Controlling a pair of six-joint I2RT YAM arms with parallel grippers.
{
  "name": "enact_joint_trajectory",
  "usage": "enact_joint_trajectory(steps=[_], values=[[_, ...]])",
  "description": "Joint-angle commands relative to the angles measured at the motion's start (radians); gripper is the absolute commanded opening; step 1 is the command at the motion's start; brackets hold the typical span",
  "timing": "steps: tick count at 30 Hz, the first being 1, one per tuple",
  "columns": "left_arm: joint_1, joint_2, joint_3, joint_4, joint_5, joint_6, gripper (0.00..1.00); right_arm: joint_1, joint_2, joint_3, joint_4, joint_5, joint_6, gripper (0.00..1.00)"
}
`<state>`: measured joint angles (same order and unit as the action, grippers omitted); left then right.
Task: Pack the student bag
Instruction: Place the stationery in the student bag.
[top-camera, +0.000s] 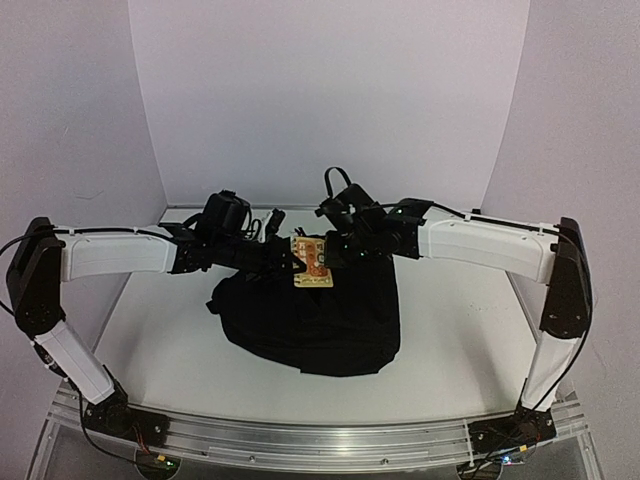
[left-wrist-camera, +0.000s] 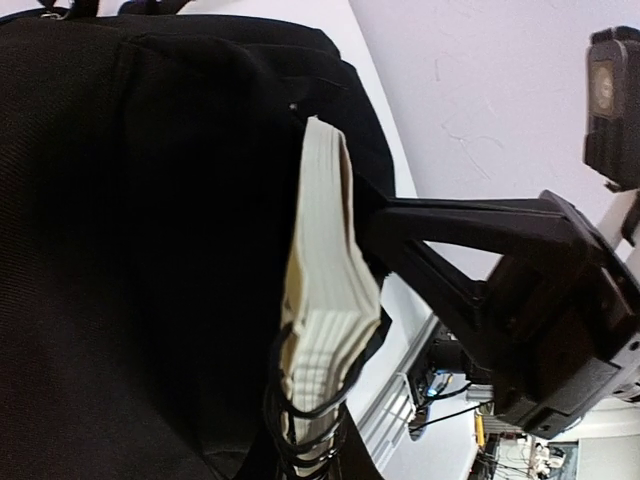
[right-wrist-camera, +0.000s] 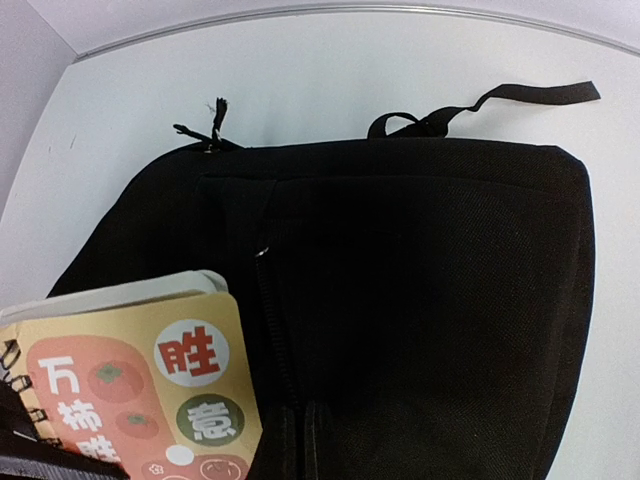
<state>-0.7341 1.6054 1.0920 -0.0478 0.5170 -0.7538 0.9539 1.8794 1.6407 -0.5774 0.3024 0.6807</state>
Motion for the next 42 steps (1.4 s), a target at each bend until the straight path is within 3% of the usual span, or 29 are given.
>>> enact_joint_trajectory(steps=[1, 10, 15, 24, 30, 33, 42], values=[[0.000, -0.010, 0.041, -0.056, -0.111, 0.061, 0.00, -0.003, -0.085, -0.002, 0.029, -0.006, -0.002, 0.00], [-0.001, -0.023, 0.041, -0.173, -0.235, 0.113, 0.00, -0.004, -0.085, -0.001, 0.040, -0.034, -0.009, 0.00], [-0.011, -0.003, 0.045, -0.146, -0.194, 0.130, 0.00, -0.005, -0.077, 0.001, 0.043, -0.050, -0.009, 0.00], [-0.041, -0.008, 0.092, -0.310, -0.400, 0.227, 0.00, -0.010, -0.092, -0.001, 0.045, -0.050, -0.013, 0.00], [-0.041, -0.041, 0.081, -0.336, -0.445, 0.252, 0.00, -0.014, -0.095, -0.007, 0.045, -0.053, -0.014, 0.00], [-0.042, -0.038, 0.073, -0.313, -0.425, 0.251, 0.00, -0.014, -0.094, -0.006, 0.045, -0.062, -0.014, 0.00], [-0.065, 0.046, 0.070, -0.147, -0.139, 0.174, 0.00, -0.016, -0.082, 0.028, 0.052, -0.117, -0.003, 0.00]])
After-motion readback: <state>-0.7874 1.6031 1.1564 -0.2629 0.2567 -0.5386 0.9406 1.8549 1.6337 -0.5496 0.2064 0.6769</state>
